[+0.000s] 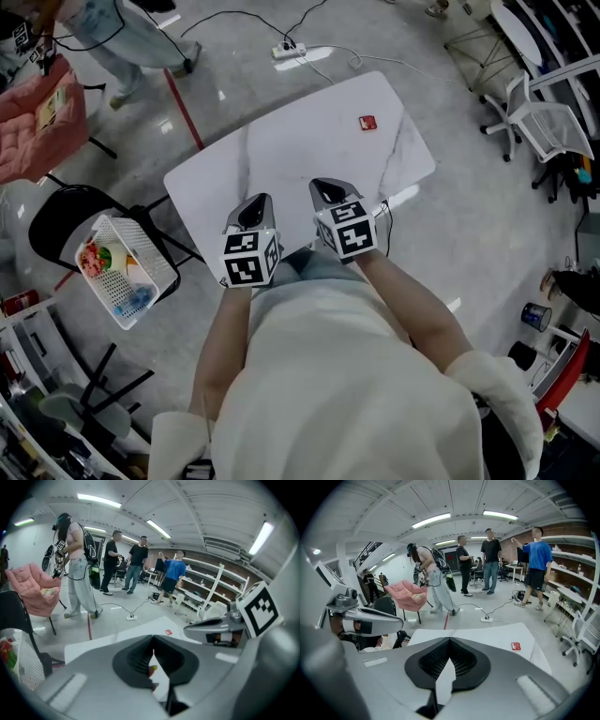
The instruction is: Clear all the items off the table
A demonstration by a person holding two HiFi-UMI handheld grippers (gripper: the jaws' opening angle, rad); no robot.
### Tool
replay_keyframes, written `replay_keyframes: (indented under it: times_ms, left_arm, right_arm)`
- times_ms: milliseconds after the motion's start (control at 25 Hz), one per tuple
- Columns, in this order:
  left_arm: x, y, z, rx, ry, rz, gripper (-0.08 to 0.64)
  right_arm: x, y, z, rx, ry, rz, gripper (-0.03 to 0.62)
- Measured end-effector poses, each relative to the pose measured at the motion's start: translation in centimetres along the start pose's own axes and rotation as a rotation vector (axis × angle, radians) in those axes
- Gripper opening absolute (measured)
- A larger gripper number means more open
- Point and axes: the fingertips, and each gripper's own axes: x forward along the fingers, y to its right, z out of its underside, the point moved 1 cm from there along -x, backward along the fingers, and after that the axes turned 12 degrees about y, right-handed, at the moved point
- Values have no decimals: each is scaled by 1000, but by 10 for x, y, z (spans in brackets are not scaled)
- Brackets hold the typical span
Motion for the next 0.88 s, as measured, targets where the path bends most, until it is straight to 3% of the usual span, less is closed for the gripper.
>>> replay_keyframes:
  times_ms: [600,880]
  left_arm:
    - [0,-18,0,54,-57,138,9]
    - [4,-25,-2,63,-58,147,9]
  right_arm:
    - [9,-8,2,100,2,151,-2]
    - [8,0,2,117,10,191,-2]
